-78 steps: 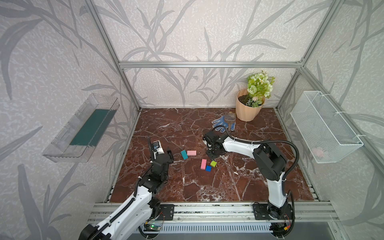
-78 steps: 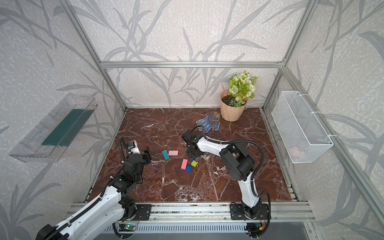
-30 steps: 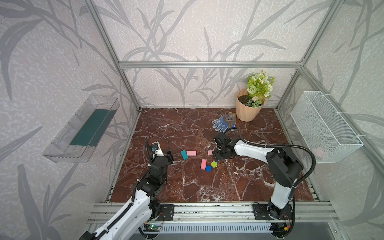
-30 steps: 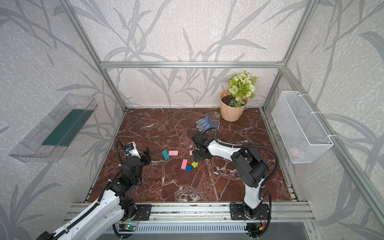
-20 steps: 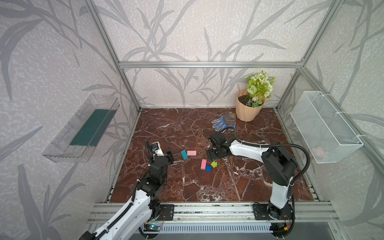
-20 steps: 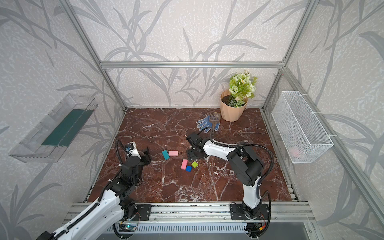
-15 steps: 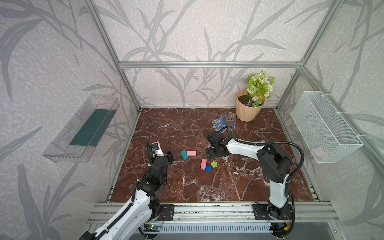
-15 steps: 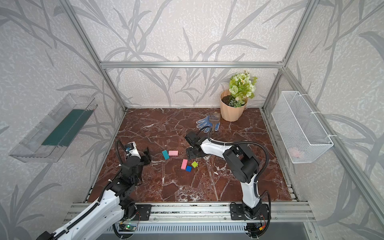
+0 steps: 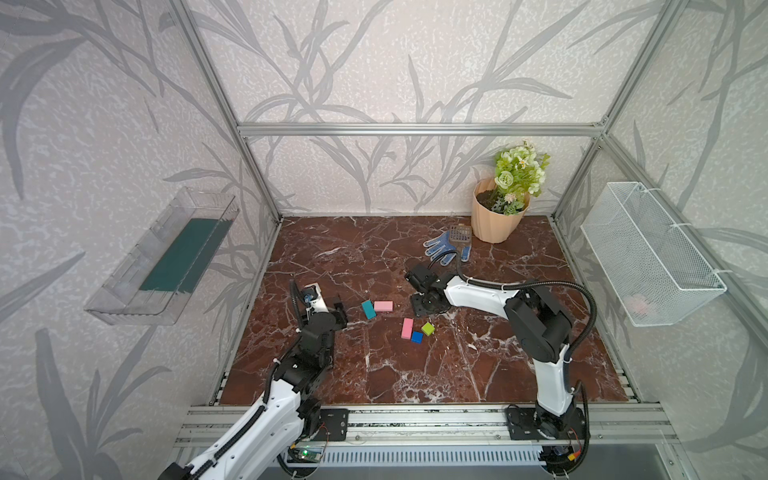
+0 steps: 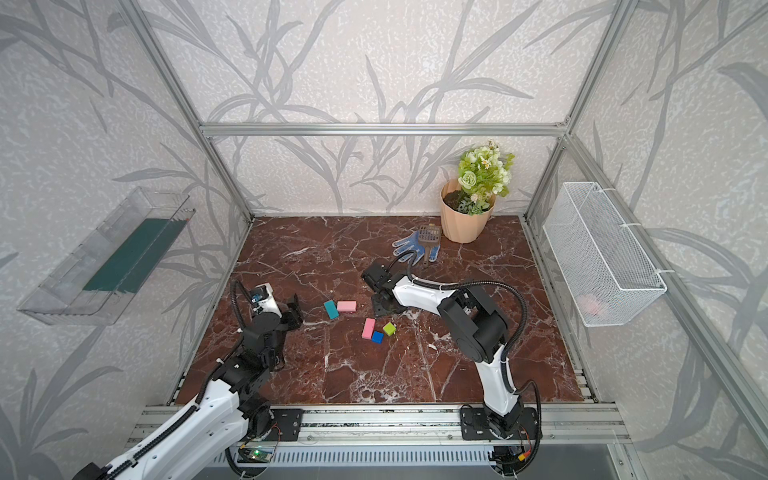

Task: Build the wood block tower
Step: 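Lift the pink block with the right gripper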

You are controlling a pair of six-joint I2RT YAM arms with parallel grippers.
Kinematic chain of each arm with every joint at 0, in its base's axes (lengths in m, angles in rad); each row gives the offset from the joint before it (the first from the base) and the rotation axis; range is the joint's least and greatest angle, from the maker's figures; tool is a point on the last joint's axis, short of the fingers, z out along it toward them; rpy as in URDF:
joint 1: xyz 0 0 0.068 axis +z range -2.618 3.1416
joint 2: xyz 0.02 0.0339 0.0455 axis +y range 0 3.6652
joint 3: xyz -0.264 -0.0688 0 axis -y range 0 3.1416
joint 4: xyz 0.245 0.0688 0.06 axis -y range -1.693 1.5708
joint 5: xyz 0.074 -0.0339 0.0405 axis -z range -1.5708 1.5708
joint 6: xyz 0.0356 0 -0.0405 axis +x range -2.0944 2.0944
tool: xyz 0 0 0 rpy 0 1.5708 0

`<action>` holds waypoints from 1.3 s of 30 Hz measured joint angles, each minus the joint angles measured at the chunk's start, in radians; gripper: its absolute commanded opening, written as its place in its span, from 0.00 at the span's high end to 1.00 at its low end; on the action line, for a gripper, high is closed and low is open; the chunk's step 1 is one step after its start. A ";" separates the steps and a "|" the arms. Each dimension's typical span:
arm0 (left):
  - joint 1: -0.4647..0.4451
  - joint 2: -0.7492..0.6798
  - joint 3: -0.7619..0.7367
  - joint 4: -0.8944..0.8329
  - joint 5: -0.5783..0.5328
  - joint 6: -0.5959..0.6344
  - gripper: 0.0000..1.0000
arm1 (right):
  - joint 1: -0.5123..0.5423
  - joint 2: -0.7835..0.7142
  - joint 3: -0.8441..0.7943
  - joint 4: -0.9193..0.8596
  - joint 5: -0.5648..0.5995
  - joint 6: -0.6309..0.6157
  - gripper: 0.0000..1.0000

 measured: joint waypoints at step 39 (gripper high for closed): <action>0.000 0.000 -0.005 0.007 0.008 0.003 0.32 | 0.025 0.066 0.108 -0.049 0.086 0.021 0.47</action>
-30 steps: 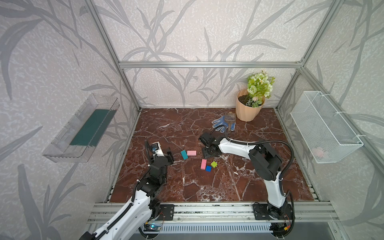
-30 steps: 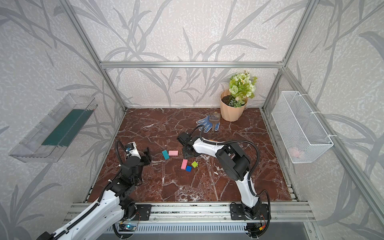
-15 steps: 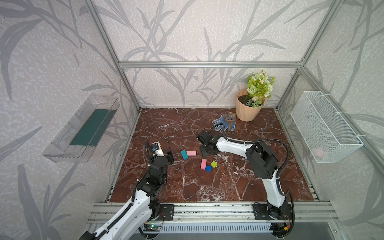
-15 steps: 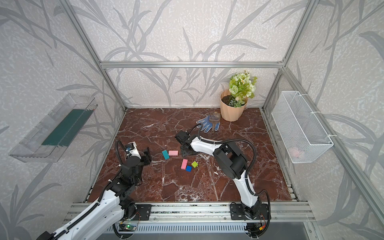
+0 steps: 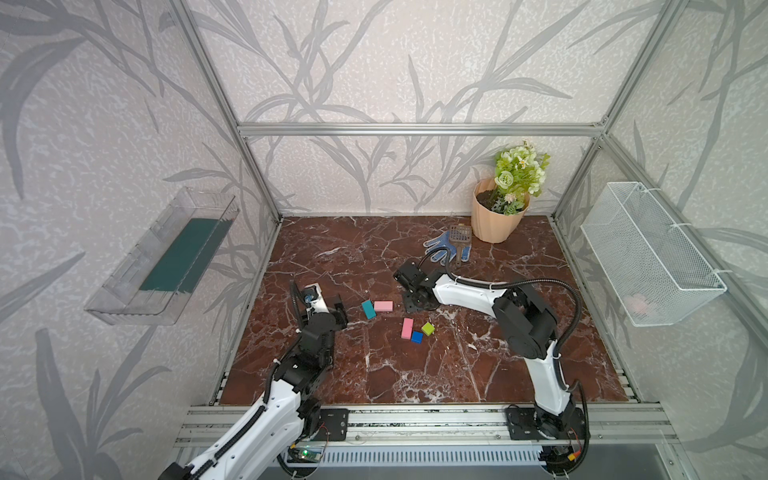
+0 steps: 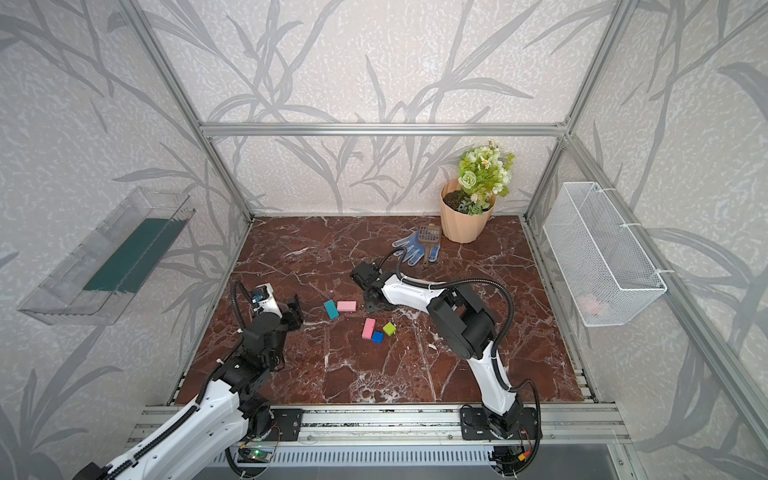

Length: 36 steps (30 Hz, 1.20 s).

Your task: Build the wood block tower

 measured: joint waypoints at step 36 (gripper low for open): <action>-0.073 0.653 0.455 0.012 0.930 0.165 0.01 | -0.405 -0.236 -0.138 -0.094 -0.065 0.207 1.00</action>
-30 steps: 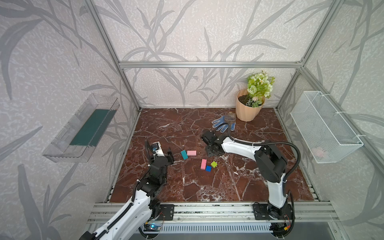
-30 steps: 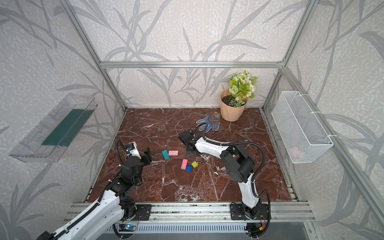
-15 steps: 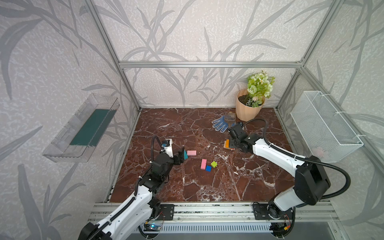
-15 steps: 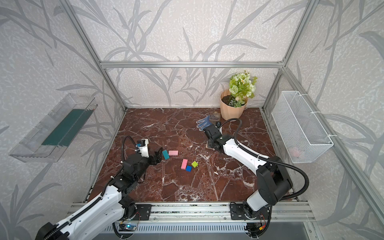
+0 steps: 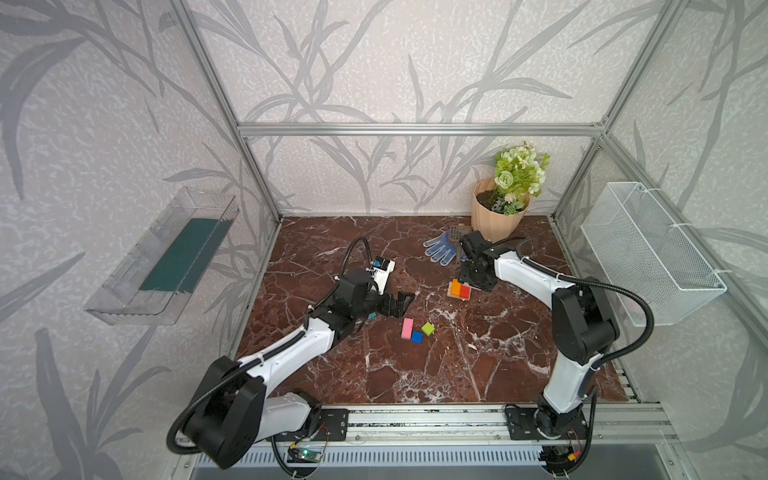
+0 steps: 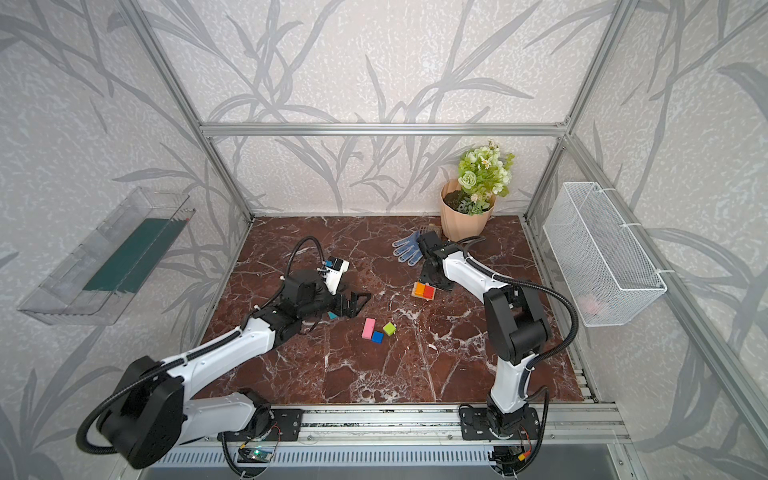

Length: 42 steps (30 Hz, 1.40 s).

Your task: Build the wood block tower

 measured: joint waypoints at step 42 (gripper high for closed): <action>0.054 -0.028 -0.143 -0.006 -0.049 0.206 0.01 | 0.047 0.099 0.077 0.069 0.040 -0.027 0.92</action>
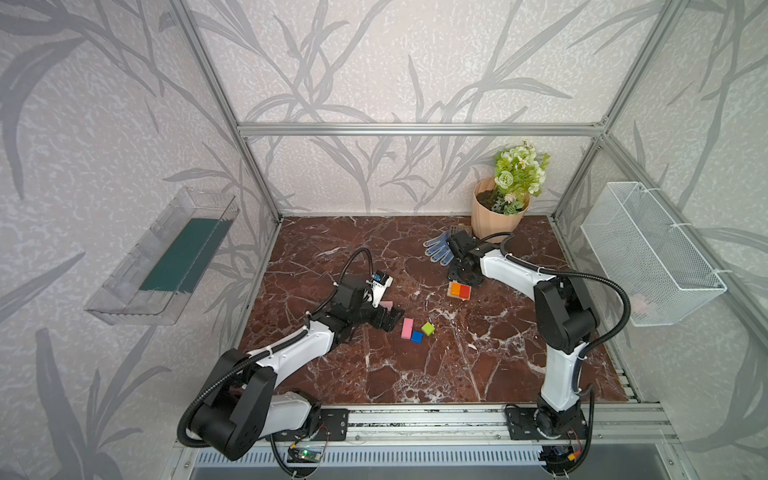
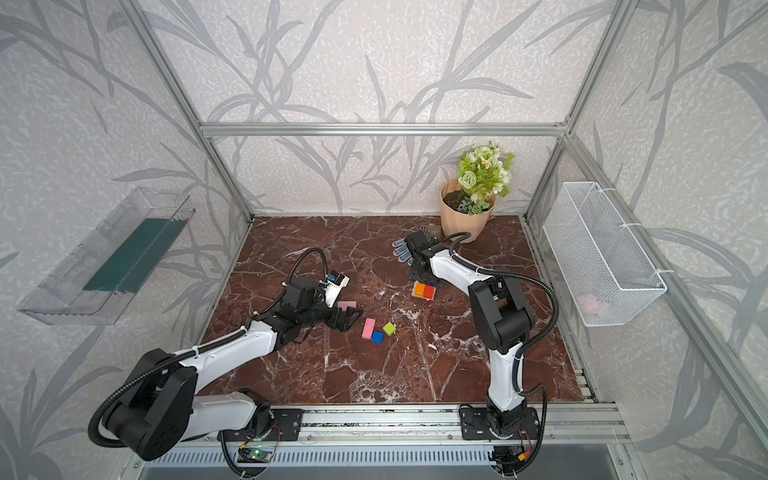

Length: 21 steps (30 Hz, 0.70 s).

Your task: Build the wood block tower

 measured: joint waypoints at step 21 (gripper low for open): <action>0.000 -0.002 -0.011 0.031 0.001 0.000 0.01 | 0.000 0.023 0.011 -0.035 0.001 0.001 0.89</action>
